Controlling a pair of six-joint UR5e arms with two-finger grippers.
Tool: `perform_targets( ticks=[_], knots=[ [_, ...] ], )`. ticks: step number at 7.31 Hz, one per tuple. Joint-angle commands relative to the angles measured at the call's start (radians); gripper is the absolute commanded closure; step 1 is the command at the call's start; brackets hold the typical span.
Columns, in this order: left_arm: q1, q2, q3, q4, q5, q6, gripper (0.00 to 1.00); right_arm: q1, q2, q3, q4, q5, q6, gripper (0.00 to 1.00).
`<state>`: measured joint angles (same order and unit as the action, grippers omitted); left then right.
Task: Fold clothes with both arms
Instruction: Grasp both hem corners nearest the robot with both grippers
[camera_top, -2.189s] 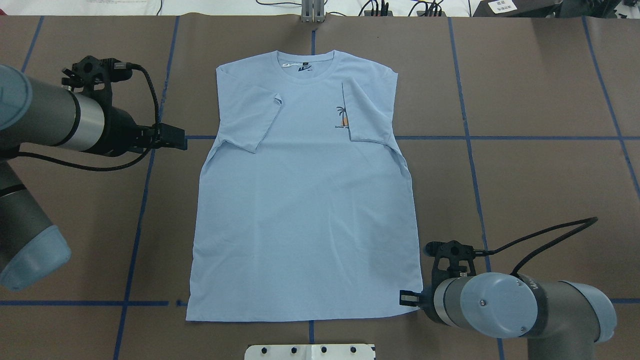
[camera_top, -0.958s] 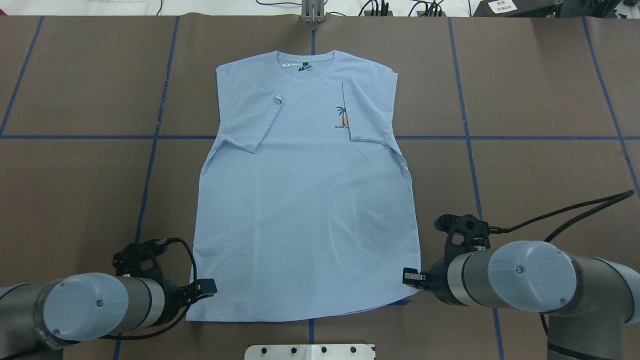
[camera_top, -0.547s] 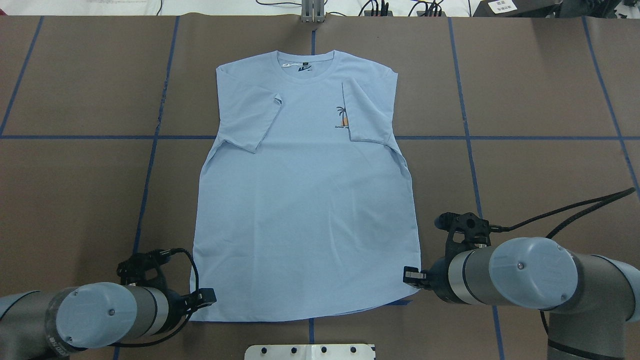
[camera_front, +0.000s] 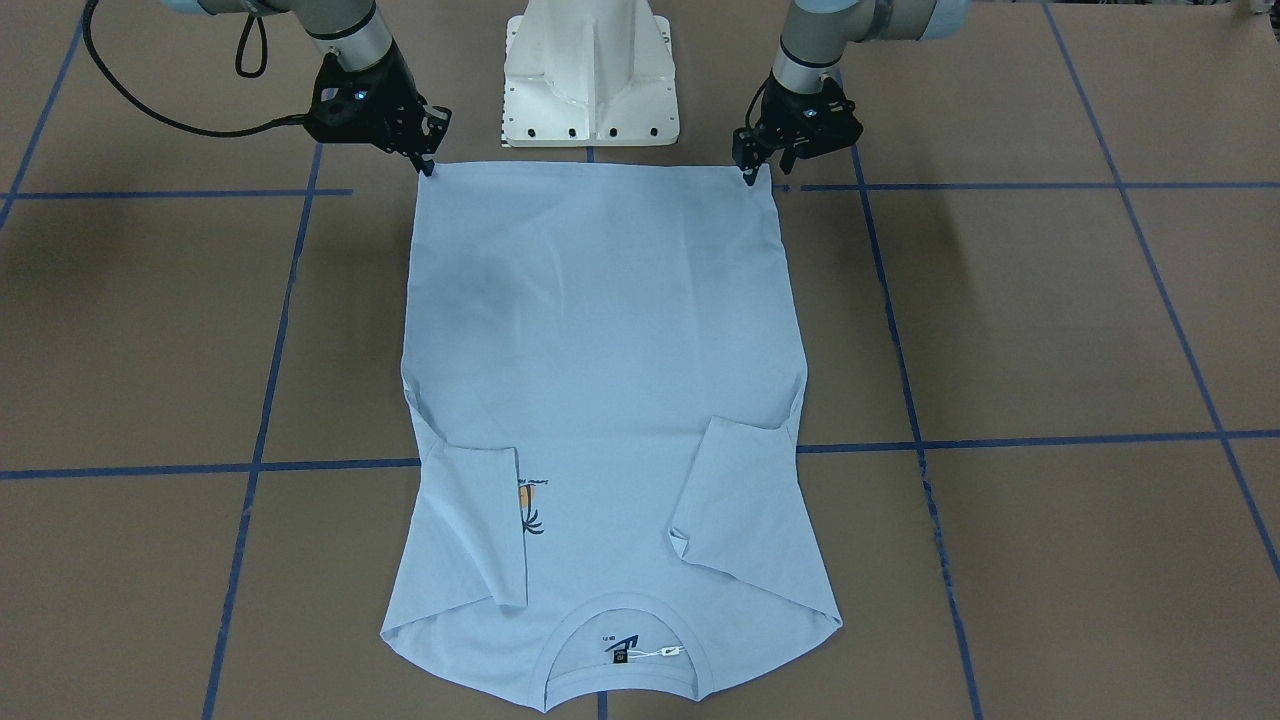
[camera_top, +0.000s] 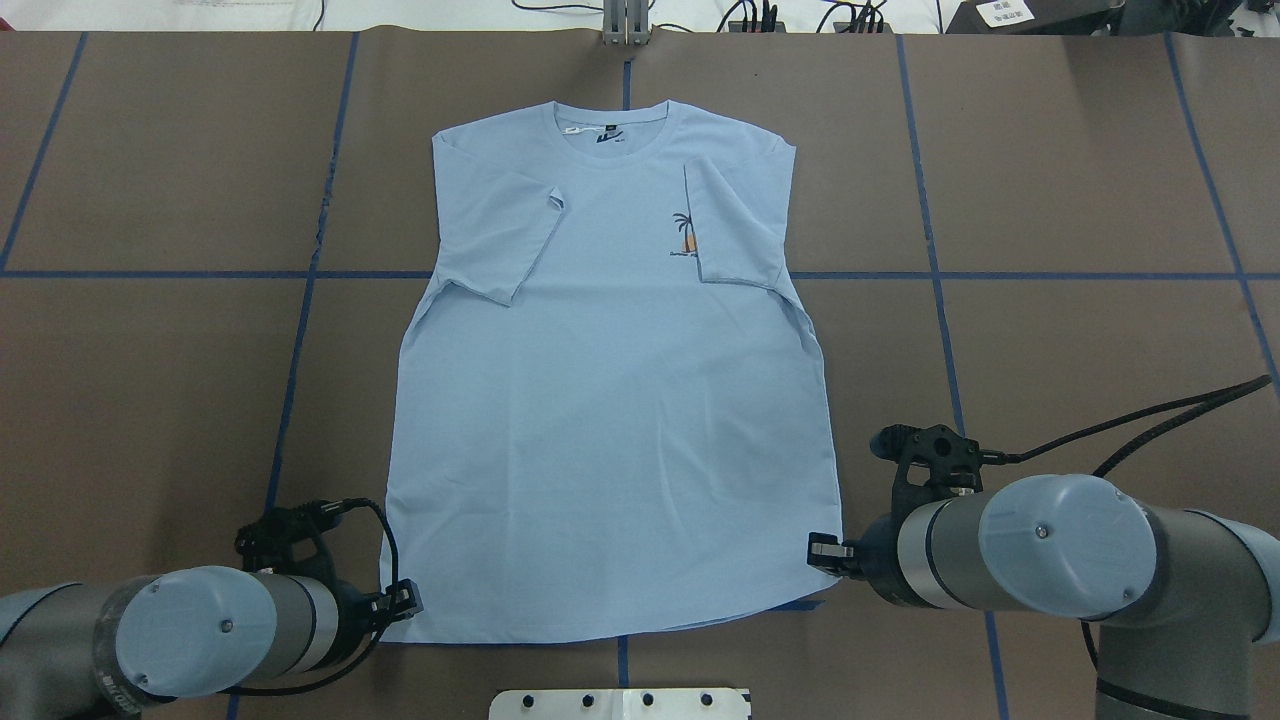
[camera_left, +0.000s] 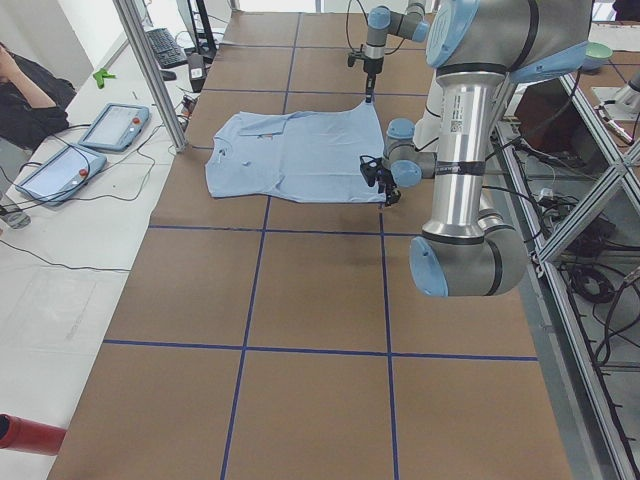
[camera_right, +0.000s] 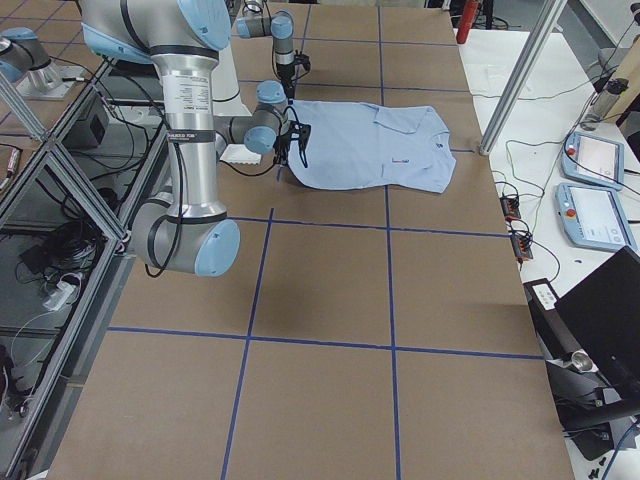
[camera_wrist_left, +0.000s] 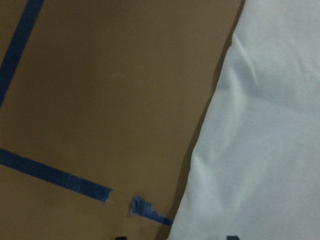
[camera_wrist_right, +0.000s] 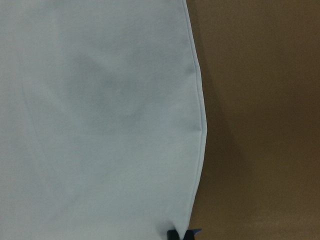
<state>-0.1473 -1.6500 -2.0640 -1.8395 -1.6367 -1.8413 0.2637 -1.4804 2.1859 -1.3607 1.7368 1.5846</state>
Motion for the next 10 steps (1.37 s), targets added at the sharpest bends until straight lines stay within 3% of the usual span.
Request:
perform_targets(
  ticks=[1, 2, 6, 7, 9, 10],
  knots=[
    [0.000, -0.002, -0.001, 0.000, -0.002, -0.001, 0.41, 0.000, 0.000, 0.000, 0.000, 0.000, 0.000, 1.00],
    [0.000, -0.004, 0.001, 0.000, -0.002, -0.001, 0.46, 0.000, -0.001, 0.000, 0.000, 0.001, 0.000, 1.00],
    [0.009, -0.020, -0.001, 0.044, -0.002, -0.001, 0.47, 0.002, -0.003, 0.000, -0.002, 0.000, -0.002, 1.00],
    [0.009, -0.036, -0.001, 0.057, -0.003, -0.001, 0.51, 0.002, -0.003, 0.000, -0.002, 0.000, 0.000, 1.00],
    [0.009, -0.036, -0.002, 0.059, -0.003, -0.003, 0.85, 0.002, -0.001, 0.000, -0.003, 0.000, -0.002, 1.00],
    [0.009, -0.036, -0.002, 0.059, -0.005, -0.003, 0.96, 0.002, -0.003, 0.000, -0.003, 0.000, 0.000, 1.00]
  ],
)
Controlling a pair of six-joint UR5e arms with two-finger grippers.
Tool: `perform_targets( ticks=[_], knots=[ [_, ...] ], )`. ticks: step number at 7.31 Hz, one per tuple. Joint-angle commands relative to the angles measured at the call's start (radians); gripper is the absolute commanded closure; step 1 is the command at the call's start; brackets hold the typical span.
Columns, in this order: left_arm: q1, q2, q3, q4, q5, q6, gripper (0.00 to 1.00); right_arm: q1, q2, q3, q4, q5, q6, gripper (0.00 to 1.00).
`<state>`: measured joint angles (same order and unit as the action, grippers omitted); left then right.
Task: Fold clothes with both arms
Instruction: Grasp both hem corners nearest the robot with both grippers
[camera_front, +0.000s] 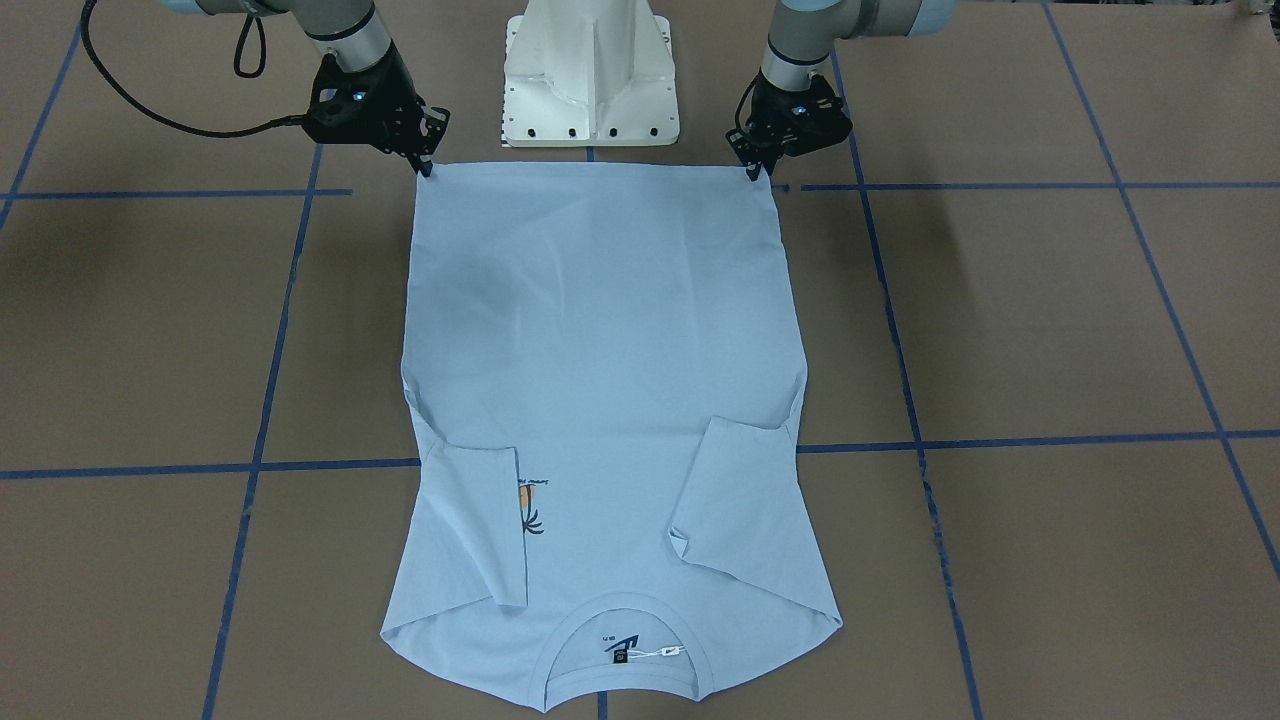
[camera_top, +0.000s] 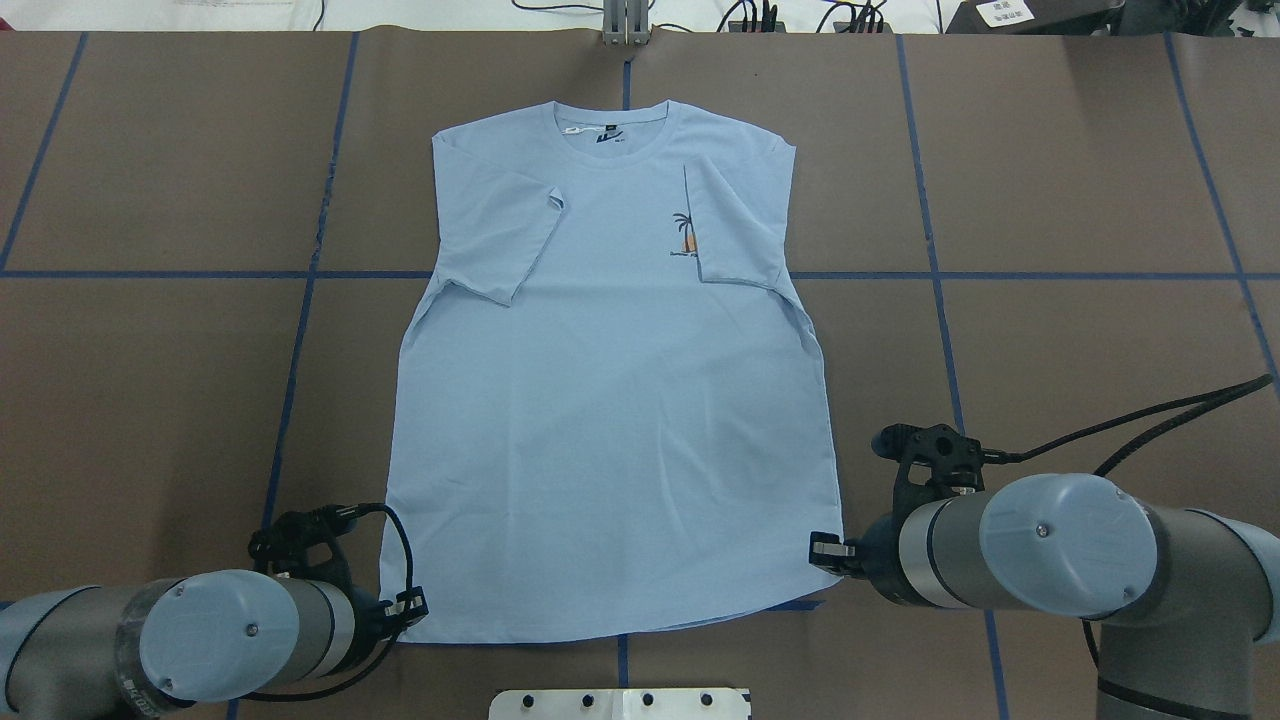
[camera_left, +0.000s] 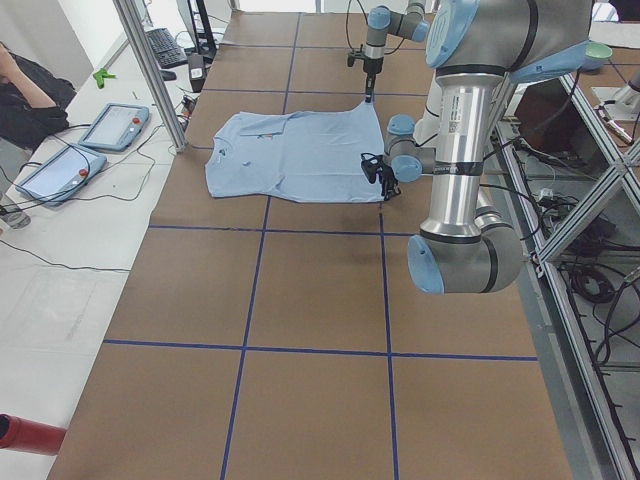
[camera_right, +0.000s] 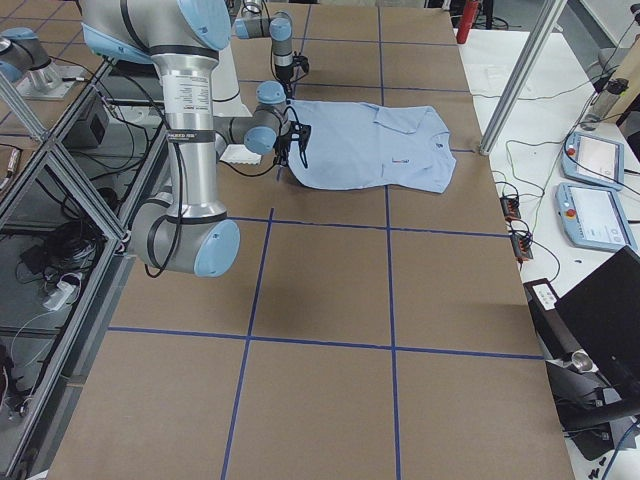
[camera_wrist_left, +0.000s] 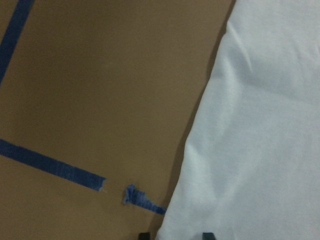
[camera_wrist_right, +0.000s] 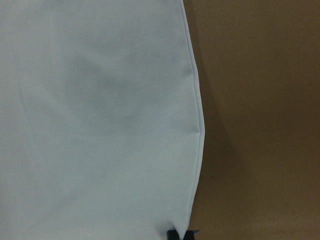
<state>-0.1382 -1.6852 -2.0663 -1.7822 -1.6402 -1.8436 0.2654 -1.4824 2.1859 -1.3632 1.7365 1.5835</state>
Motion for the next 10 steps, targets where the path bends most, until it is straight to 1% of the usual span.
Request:
perform_targets(
  ticks=[1, 2, 4, 5, 6, 7, 8, 9, 10],
  knots=[
    [0.000, 0.001, -0.003, 0.001, -0.003, 0.001, 1.00, 0.000, -0.001, 0.000, -0.001, 0.000, 0.000, 1.00],
    [-0.003, -0.001, -0.012, 0.001, -0.004, 0.001, 1.00, -0.002, -0.001, -0.002, -0.001, 0.002, 0.000, 1.00],
    [-0.011, 0.018, -0.087, 0.010, -0.004, 0.007, 1.00, 0.000, -0.007, 0.008, -0.004, 0.012, 0.000, 1.00],
    [-0.003, 0.012, -0.142, 0.080, -0.006, 0.010, 1.00, -0.003, -0.010, 0.014, -0.002, 0.041, 0.001, 1.00],
    [0.003, 0.009, -0.209, 0.146, -0.012, 0.017, 1.00, -0.009, -0.021, 0.055, -0.004, 0.098, 0.003, 1.00],
    [0.050, 0.012, -0.266, 0.194, -0.015, 0.017, 1.00, -0.035, -0.073, 0.119, -0.007, 0.139, 0.004, 1.00],
    [0.081, 0.012, -0.294, 0.208, -0.033, 0.017, 1.00, -0.063, -0.149, 0.189, -0.007, 0.170, 0.006, 1.00],
    [0.118, 0.012, -0.319, 0.214, -0.059, 0.018, 1.00, -0.075, -0.201, 0.242, -0.007, 0.211, 0.007, 1.00],
    [0.162, 0.013, -0.366, 0.249, -0.064, 0.020, 1.00, -0.087, -0.243, 0.277, -0.005, 0.241, 0.007, 1.00]
  ],
)
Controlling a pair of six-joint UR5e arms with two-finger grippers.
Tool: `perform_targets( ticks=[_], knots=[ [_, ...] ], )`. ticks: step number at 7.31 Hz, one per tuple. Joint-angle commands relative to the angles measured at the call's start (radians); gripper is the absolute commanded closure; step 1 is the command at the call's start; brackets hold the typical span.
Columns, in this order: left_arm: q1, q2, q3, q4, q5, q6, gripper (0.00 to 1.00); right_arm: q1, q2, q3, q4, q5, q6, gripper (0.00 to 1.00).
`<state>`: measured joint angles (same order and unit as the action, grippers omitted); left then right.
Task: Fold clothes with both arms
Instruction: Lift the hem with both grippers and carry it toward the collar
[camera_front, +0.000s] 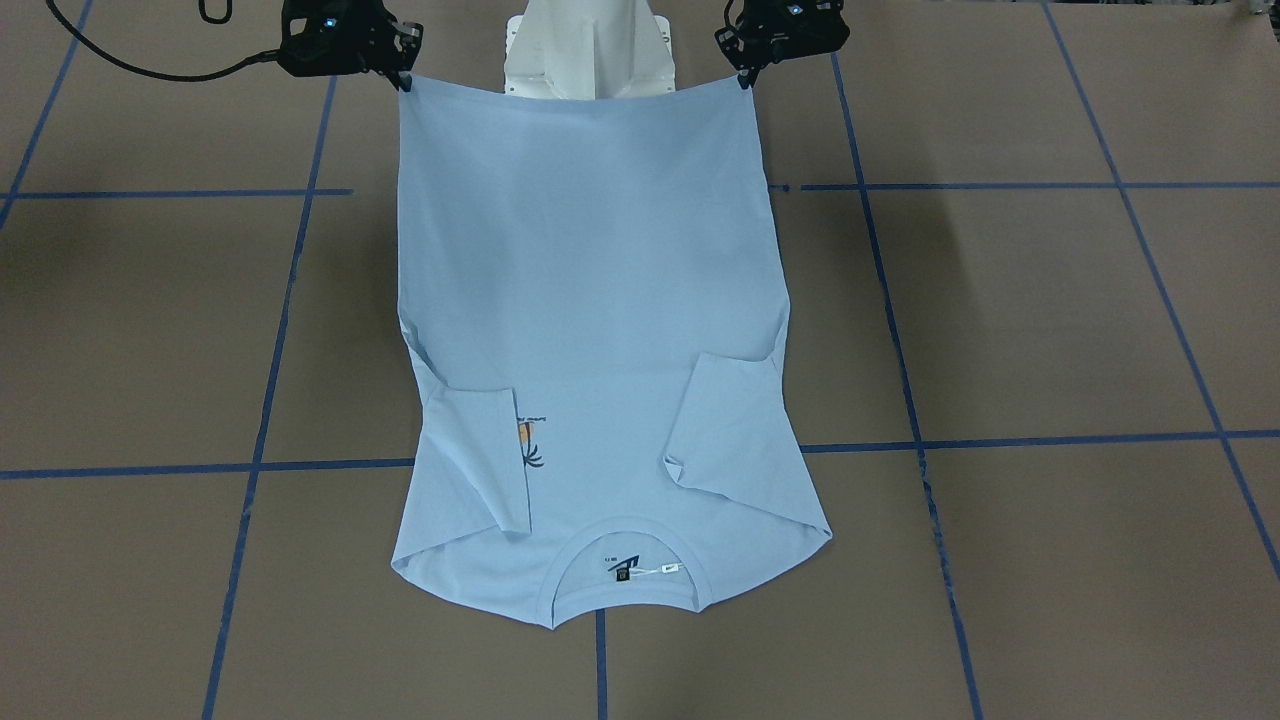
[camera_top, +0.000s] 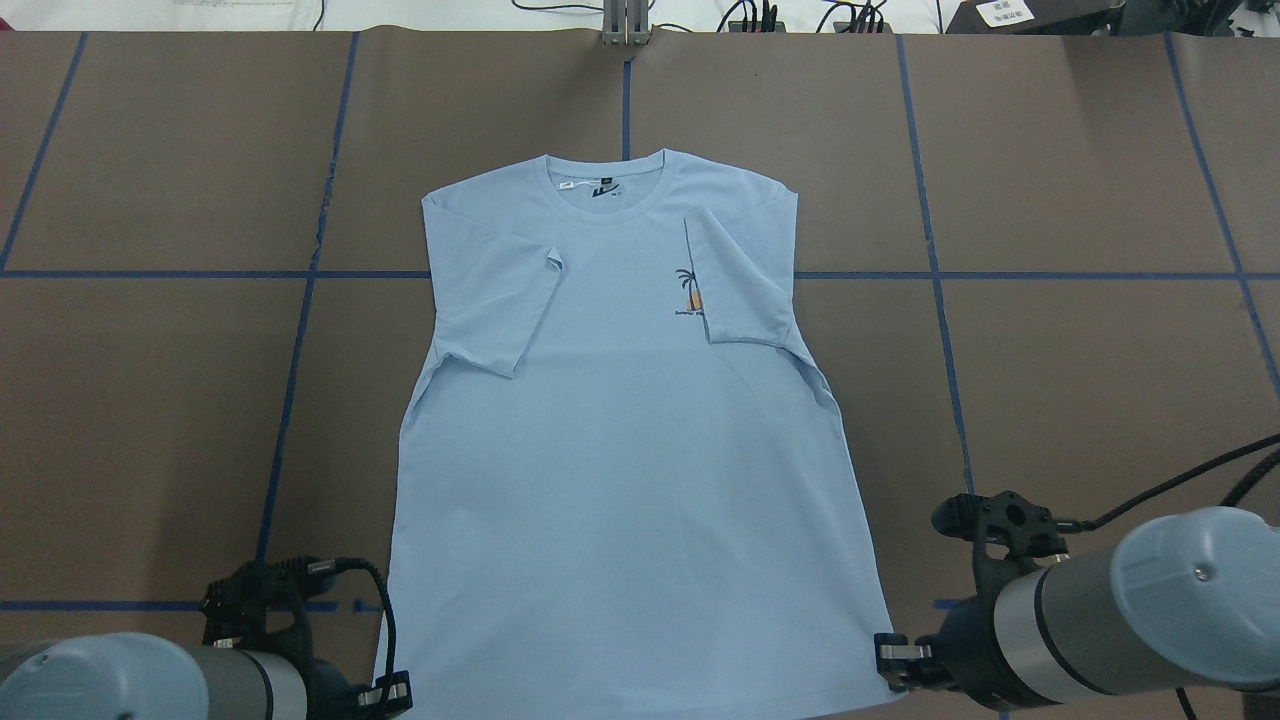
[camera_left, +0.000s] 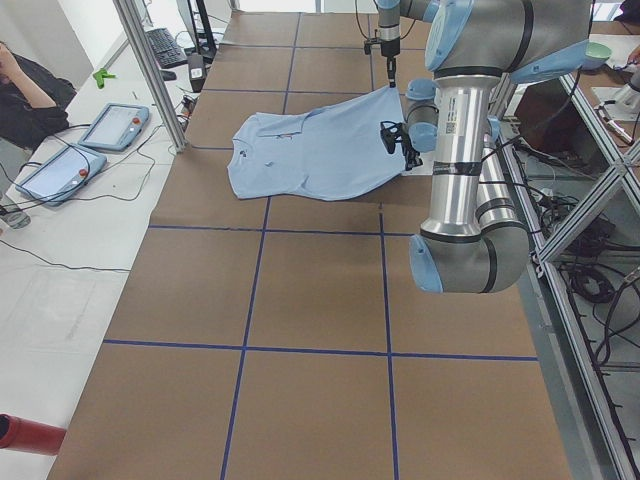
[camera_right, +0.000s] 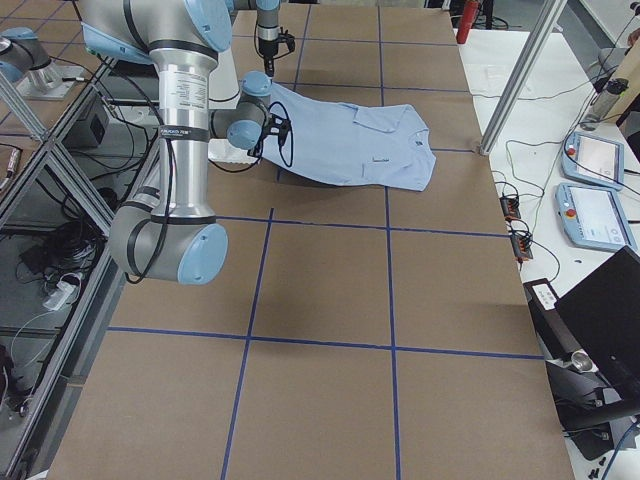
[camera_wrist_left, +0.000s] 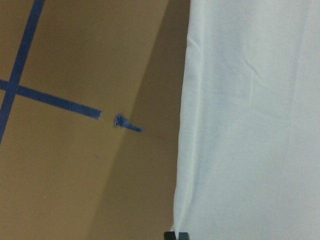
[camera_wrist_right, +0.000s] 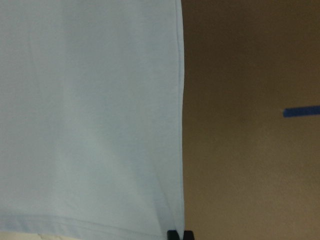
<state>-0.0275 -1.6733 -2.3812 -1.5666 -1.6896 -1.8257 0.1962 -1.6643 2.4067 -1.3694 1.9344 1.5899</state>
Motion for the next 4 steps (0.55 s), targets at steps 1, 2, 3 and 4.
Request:
perform_targets(
  ticks=[1, 2, 3, 4],
  knots=[
    [0.090, 0.000, -0.088, 0.072, -0.015, 0.000, 1.00, -0.021, -0.069, 0.066, 0.001, 0.066, 0.001, 1.00],
    [0.095, -0.008, -0.096, 0.073, -0.022, 0.000, 1.00, -0.021, -0.066, 0.063, 0.001, 0.066, 0.001, 1.00],
    [0.083, -0.019, -0.087, 0.073, -0.042, 0.000, 1.00, -0.021, -0.049, 0.057, 0.006, 0.060, 0.002, 1.00],
    [0.048, -0.023, -0.082, 0.071, -0.044, 0.006, 1.00, 0.027, -0.020, 0.042, 0.006, 0.058, 0.001, 1.00]
  ],
)
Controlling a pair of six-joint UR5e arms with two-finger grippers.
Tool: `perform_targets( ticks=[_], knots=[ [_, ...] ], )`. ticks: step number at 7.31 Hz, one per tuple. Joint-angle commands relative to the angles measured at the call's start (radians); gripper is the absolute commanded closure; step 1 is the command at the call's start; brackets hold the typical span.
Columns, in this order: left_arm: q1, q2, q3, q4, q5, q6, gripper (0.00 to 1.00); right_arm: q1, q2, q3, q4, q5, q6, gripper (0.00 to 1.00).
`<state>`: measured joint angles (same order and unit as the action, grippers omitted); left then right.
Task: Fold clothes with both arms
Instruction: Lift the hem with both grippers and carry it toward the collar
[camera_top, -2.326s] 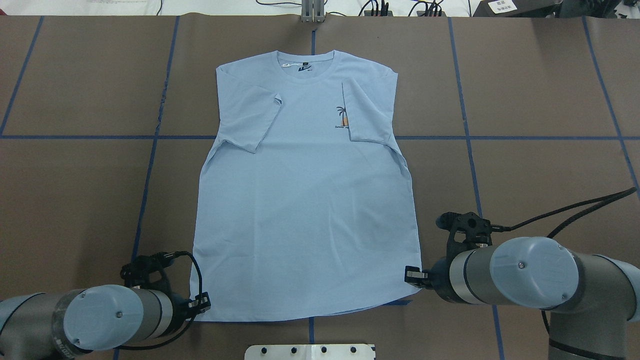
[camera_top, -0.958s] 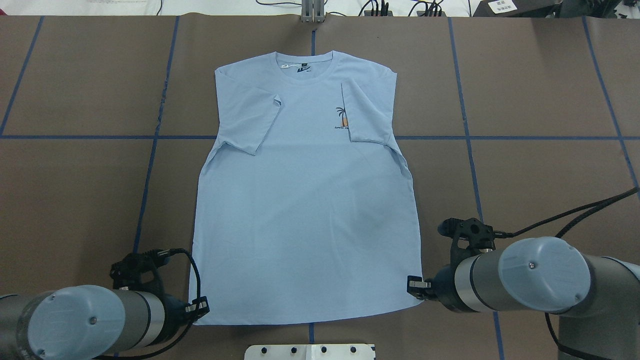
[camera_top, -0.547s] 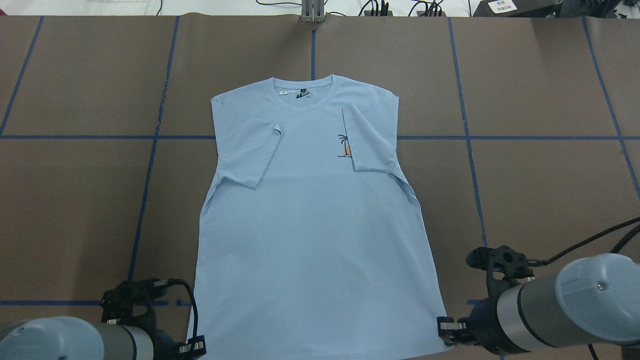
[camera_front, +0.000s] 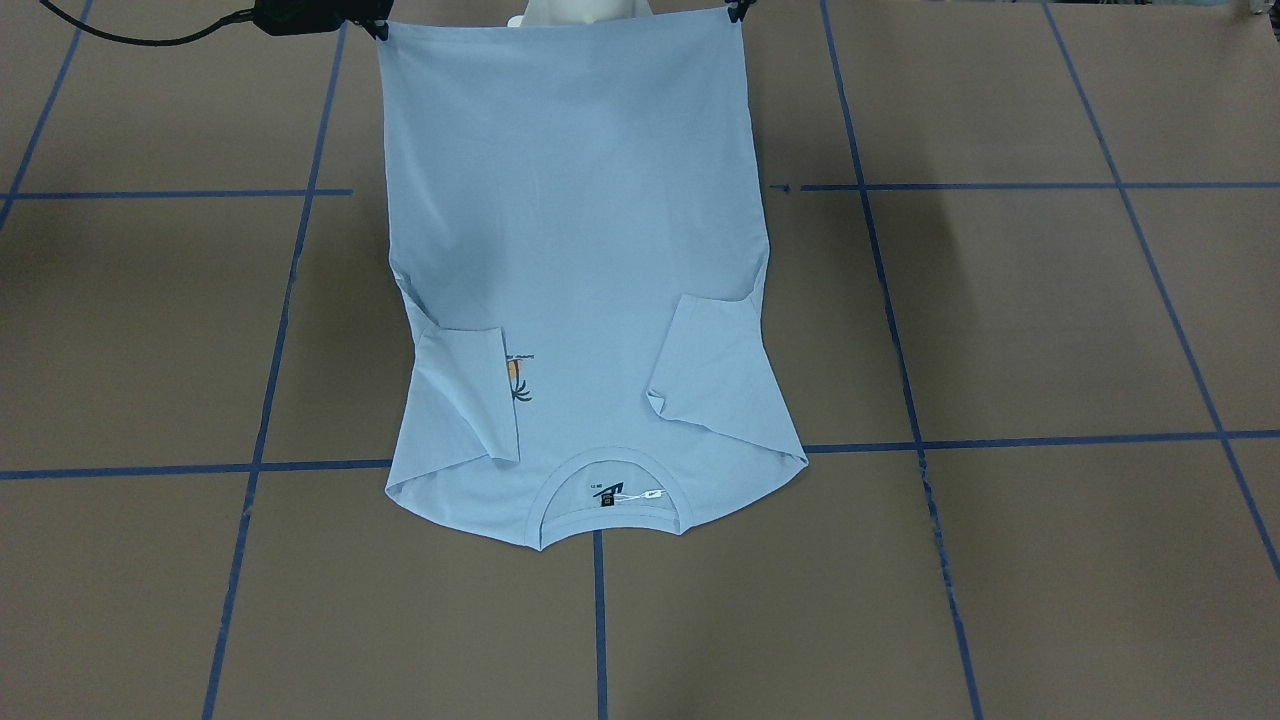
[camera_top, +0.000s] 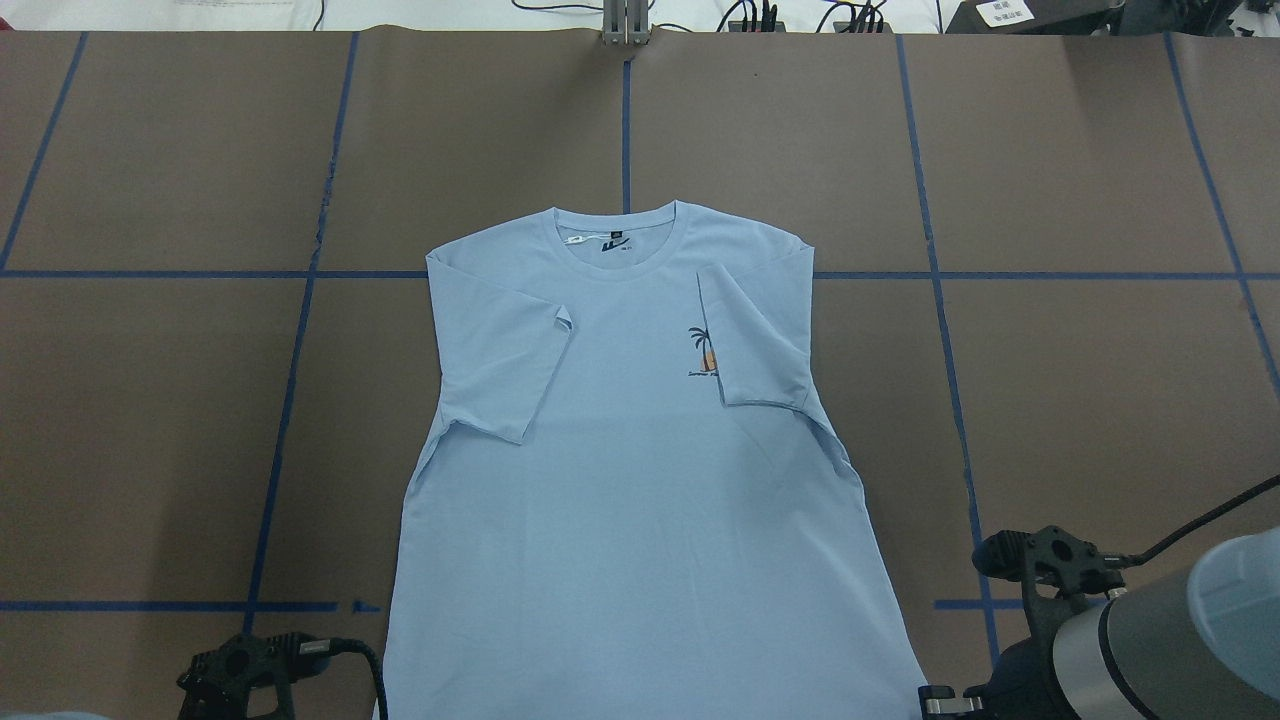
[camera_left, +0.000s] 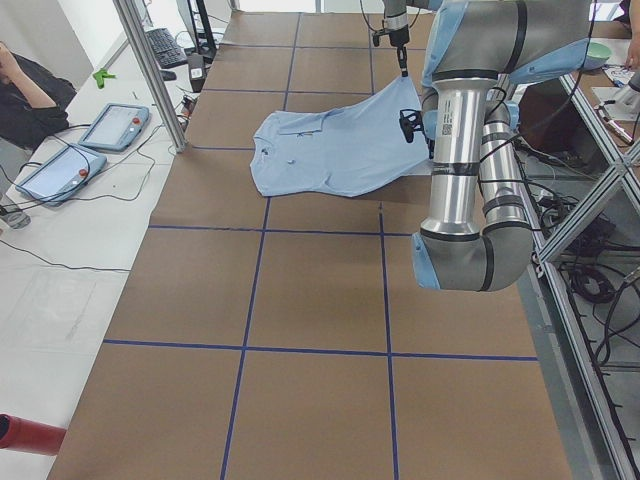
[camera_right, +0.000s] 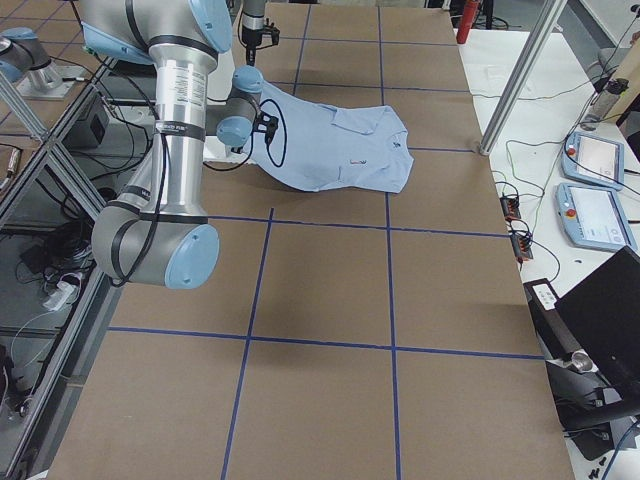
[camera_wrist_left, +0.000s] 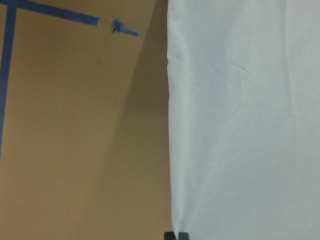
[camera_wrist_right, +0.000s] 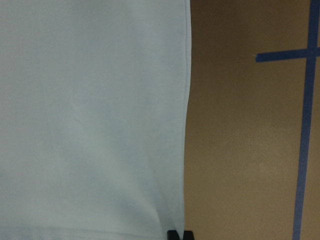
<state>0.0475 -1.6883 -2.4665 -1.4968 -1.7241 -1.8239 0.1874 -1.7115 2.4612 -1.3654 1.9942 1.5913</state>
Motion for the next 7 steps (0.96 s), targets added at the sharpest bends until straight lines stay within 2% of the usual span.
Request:
perform_targets(
  ticks=[1, 3, 4, 5, 7],
  knots=[
    [-0.067, -0.025, 0.011, 0.001, -0.008, 0.044, 1.00, 0.100, 0.077, -0.052, 0.003, -0.003, -0.002, 1.00],
    [-0.237, -0.062, 0.084, 0.003, -0.037, 0.156, 1.00, 0.257, 0.205, -0.167, 0.005, 0.012, -0.014, 1.00],
    [-0.295, -0.083, 0.145, 0.003, -0.052, 0.187, 1.00, 0.327, 0.211, -0.218, 0.008, 0.030, -0.031, 1.00],
    [-0.351, -0.106, 0.173, 0.003, -0.055, 0.208, 1.00, 0.384, 0.240, -0.264, 0.006, 0.038, -0.081, 1.00],
    [-0.415, -0.151, 0.243, -0.003, -0.081, 0.238, 1.00, 0.454, 0.390, -0.416, 0.005, 0.041, -0.090, 1.00]
  ],
)
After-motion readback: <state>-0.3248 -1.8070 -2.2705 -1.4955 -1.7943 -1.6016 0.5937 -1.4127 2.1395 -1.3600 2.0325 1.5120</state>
